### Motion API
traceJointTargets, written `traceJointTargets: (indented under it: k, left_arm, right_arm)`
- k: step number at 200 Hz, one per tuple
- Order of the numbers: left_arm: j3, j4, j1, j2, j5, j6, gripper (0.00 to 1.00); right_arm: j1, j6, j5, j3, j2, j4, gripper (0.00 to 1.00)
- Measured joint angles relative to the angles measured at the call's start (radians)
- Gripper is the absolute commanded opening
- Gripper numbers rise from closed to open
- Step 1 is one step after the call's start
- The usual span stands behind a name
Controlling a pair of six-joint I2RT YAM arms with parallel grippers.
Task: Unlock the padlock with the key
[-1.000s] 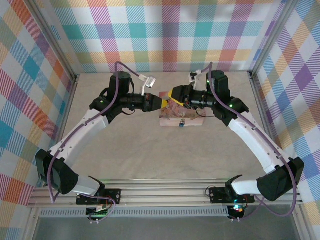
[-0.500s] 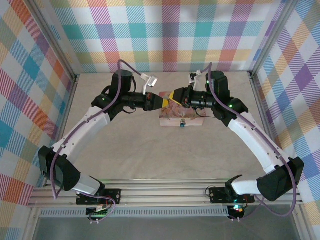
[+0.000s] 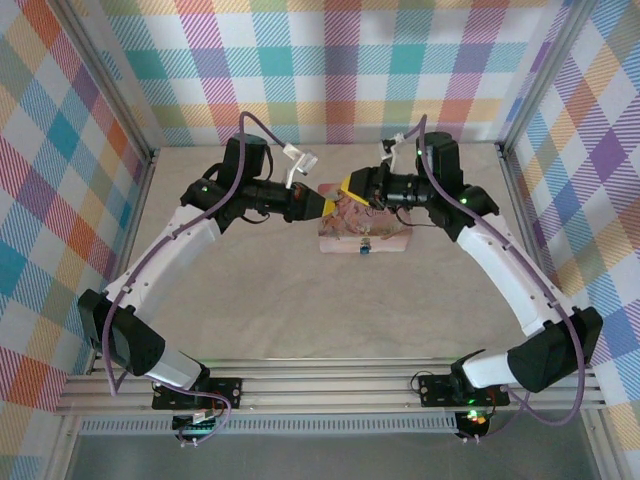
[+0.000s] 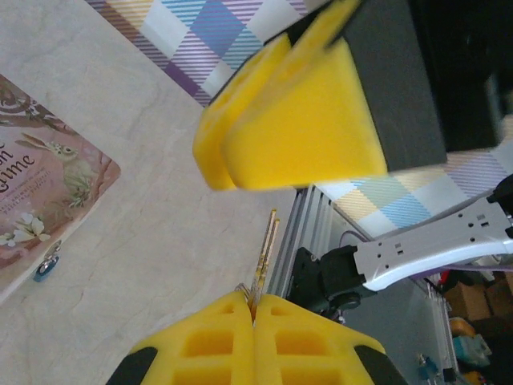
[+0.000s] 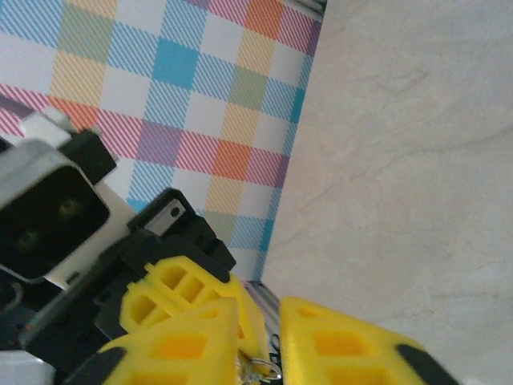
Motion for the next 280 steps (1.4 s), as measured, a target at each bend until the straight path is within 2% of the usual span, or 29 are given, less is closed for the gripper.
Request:
traceJointTargets:
  k: [19, 54, 84, 121, 171, 189, 203, 220, 236, 262, 280]
  left_arm:
    - [0.005, -0.024, 0.000, 0.000, 0.000, 0.027, 0.00]
    - [0.007, -0.044, 0.000, 0.000, 0.000, 0.056, 0.00]
    - [0.010, -0.052, 0.000, 0.000, 0.000, 0.064, 0.00]
    - [0.010, -0.051, 0.002, 0.000, 0.000, 0.063, 0.00]
    - [0.010, -0.051, 0.002, 0.000, 0.001, 0.063, 0.00]
    - [0.010, -0.051, 0.002, 0.000, 0.002, 0.063, 0.00]
    - [0.010, -0.051, 0.002, 0.000, 0.004, 0.063, 0.00]
    - [0.010, -0.051, 0.002, 0.000, 0.006, 0.063, 0.00]
    - [0.010, -0.051, 0.005, 0.000, 0.008, 0.063, 0.00]
    - [0.010, -0.051, 0.005, 0.000, 0.018, 0.059, 0.00]
    - [0.010, -0.051, 0.006, 0.000, 0.025, 0.056, 0.00]
  right_arm:
    - [-0.005, -0.015, -0.036, 0.035, 0.023, -0.015, 0.07]
    - [-0.005, -0.033, -0.106, 0.063, 0.057, -0.040, 0.25]
    - [-0.005, -0.061, -0.138, 0.077, 0.064, -0.084, 0.27]
    - [-0.005, -0.080, -0.150, 0.081, 0.064, -0.112, 0.22]
    - [-0.005, -0.099, -0.154, 0.073, 0.055, -0.114, 0.04]
    - [-0.005, -0.099, -0.158, 0.072, 0.054, -0.114, 0.06]
    - [-0.005, -0.099, -0.160, 0.072, 0.054, -0.114, 0.13]
    - [-0.005, -0.104, -0.167, 0.072, 0.054, -0.114, 0.17]
    - [-0.005, -0.114, -0.174, 0.070, 0.052, -0.114, 0.17]
    - [-0.005, -0.122, -0.183, 0.065, 0.051, -0.114, 0.09]
    - [-0.005, -0.122, -0.188, 0.059, 0.051, -0.114, 0.09]
